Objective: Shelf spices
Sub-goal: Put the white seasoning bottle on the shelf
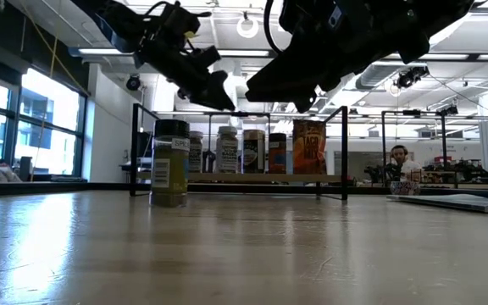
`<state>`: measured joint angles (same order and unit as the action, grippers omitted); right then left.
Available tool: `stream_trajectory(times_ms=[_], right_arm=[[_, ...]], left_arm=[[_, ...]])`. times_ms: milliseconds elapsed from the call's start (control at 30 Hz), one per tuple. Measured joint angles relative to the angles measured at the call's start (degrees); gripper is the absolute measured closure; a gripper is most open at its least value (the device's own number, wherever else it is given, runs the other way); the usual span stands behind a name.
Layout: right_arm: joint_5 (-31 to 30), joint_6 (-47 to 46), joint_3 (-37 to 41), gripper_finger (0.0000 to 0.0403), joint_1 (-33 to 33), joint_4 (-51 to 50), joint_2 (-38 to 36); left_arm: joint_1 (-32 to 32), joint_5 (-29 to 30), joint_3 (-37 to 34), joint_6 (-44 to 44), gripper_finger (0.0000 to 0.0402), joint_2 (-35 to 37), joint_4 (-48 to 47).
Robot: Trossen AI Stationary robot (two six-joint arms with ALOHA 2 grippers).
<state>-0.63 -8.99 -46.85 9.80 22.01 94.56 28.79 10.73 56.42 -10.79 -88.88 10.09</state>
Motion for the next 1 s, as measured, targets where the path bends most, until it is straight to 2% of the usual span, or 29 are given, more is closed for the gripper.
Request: stream_trajectory(times_ms=[100,300,400,700,1000], right_arm=[[-0.01,0.0,0.0,0.0298,0.0,0.01,0.0],[-1.28,0.02,0.0,0.0298,0.0,0.01,0.0],[-2.65,0.02,0.0,0.0298,0.0,0.01,0.0],[-2.83,0.02,0.0,0.0298,0.0,0.03,0.0],[-2.84,0.02,0.0,0.0298,0.0,0.05,0.0]], left_arm=[[-0.04,-0.23,0.0,0.05,0.0211,-0.16,-1.94],[1.15,-0.01,0.0,1.6,0.0344,-0.24,-2.82],[1.98,-1.85,0.0,1.6,0.0389,-0.24,-2.86],[3.89,-11.44,0.0,1.76,0.0394,-0.47,-2.7],[4.64,-11.86,0.0,1.75,0.0401,-0.83,-3.28]])
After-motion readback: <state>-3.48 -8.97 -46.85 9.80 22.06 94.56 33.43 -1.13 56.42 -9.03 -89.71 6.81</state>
